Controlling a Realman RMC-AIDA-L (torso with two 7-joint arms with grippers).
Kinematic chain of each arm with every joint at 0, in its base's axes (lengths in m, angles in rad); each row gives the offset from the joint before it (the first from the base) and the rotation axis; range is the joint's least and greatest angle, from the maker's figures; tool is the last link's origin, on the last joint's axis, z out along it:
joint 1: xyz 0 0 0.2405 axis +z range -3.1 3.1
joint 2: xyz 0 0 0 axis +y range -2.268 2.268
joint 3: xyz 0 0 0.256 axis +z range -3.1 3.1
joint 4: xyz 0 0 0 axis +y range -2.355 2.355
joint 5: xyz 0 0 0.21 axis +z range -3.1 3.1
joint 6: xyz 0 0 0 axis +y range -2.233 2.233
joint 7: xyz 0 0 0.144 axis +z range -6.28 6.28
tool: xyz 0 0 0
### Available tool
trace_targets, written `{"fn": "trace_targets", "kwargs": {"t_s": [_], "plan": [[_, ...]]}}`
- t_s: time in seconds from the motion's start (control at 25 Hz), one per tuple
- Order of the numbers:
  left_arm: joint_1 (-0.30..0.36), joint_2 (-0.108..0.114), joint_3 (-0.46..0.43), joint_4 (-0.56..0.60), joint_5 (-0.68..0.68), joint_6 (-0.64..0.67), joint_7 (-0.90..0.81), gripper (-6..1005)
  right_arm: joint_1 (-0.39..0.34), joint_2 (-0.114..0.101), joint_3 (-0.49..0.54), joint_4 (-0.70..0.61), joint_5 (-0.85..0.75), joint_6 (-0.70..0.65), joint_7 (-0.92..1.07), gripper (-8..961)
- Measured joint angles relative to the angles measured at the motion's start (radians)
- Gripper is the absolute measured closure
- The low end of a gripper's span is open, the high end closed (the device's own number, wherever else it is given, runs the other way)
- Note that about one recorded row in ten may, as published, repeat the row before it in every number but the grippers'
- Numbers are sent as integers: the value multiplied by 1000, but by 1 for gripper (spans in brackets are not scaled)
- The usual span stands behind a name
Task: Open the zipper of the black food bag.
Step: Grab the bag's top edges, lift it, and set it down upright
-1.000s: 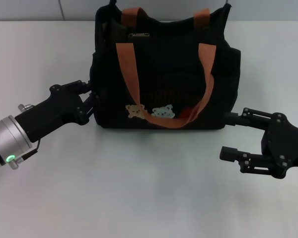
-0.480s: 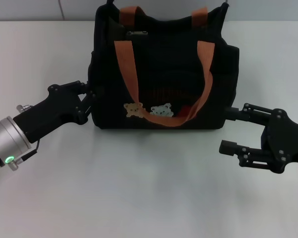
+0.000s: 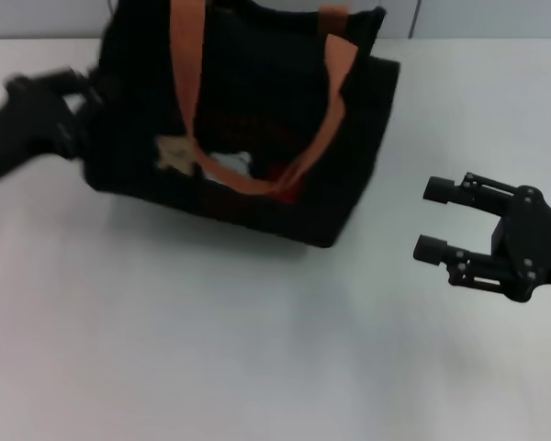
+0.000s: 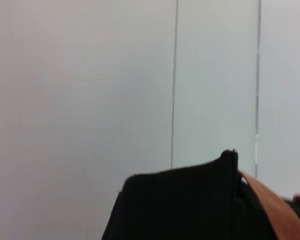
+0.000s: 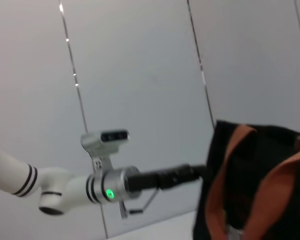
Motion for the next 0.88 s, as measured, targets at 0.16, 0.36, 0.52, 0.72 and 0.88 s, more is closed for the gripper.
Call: {"fn": "trace_targets", "kwargs": {"t_s": [0.16,0.36,0.52,0.72,0.88], "plan": [[-2,24,0,137,0,81,-111,878,0,1,19,15,0,9,-3,178],[-28,50,16,324,9,172,-233,880,3,1,55,32,0,22,-4,178],[-59,67,60,453,40,197,-344,882,4,2,98,52,2,33,-5,178],[-93,73,106,590,89,231,-455,944,5,3,125,81,25,67,-5,179],[-103,55,127,632,129,255,-478,964,-1,5,127,87,69,87,-6,179]]}}
